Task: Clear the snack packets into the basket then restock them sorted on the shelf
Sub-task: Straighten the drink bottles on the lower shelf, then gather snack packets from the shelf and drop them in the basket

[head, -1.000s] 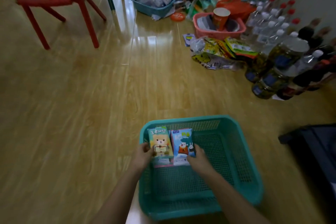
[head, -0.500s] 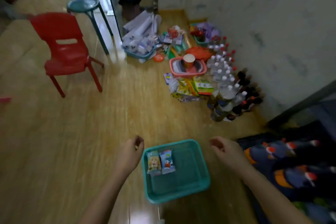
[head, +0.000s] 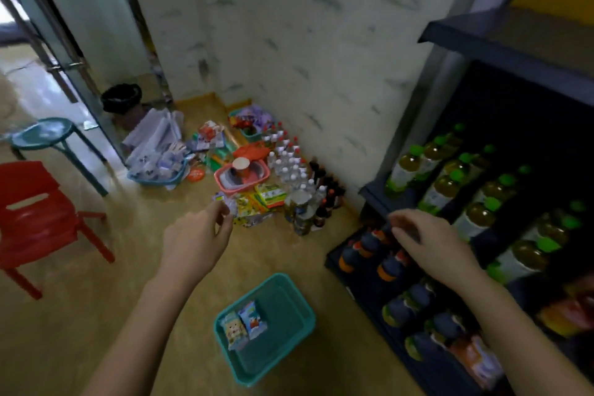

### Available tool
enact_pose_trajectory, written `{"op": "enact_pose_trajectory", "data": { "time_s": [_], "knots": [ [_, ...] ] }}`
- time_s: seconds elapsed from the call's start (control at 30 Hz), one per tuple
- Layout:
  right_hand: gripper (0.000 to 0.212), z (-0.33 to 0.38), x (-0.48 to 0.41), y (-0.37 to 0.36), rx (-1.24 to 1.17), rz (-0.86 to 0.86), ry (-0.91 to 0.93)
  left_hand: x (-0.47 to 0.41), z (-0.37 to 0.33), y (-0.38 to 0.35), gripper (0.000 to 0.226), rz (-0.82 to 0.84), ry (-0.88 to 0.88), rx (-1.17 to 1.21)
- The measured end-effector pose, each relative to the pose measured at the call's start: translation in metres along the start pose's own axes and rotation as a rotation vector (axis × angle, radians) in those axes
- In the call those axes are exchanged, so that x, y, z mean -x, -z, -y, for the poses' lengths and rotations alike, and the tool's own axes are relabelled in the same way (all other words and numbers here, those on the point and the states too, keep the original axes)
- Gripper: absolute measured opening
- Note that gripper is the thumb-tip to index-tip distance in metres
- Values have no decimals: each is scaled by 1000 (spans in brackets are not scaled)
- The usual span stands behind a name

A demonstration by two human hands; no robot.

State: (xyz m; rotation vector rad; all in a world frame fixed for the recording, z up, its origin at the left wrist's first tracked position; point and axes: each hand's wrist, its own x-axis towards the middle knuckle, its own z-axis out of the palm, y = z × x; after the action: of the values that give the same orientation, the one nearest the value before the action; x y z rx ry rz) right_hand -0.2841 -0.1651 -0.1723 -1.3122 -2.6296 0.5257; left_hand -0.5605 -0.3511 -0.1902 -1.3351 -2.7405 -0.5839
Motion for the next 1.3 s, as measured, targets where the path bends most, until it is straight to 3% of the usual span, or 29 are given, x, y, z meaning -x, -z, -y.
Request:
{"op": "enact_pose_trajectory", "data": {
  "time_s": [0.33, 0.6, 0.83, 1.1, 1.3],
  "knots": [
    [28, -75, 179, 93, 59, -408, -453, 4, -203, 12, 20, -46, -721, 134],
    [28, -138, 370, 149, 177, -649, -870, 85, -374, -1, 15, 24, -1100, 320],
    [26, -201, 485, 171, 195, -699, -1004, 170, -471, -12, 11, 74, -1144, 446],
    [21, -292, 532, 242, 174, -823, -873, 243, -588, 10, 30, -70, -1210, 527],
    [18, -360, 514, 293, 70, -797, -797, 248, -674, 8, 44, -33, -1253, 433]
  ]
}}
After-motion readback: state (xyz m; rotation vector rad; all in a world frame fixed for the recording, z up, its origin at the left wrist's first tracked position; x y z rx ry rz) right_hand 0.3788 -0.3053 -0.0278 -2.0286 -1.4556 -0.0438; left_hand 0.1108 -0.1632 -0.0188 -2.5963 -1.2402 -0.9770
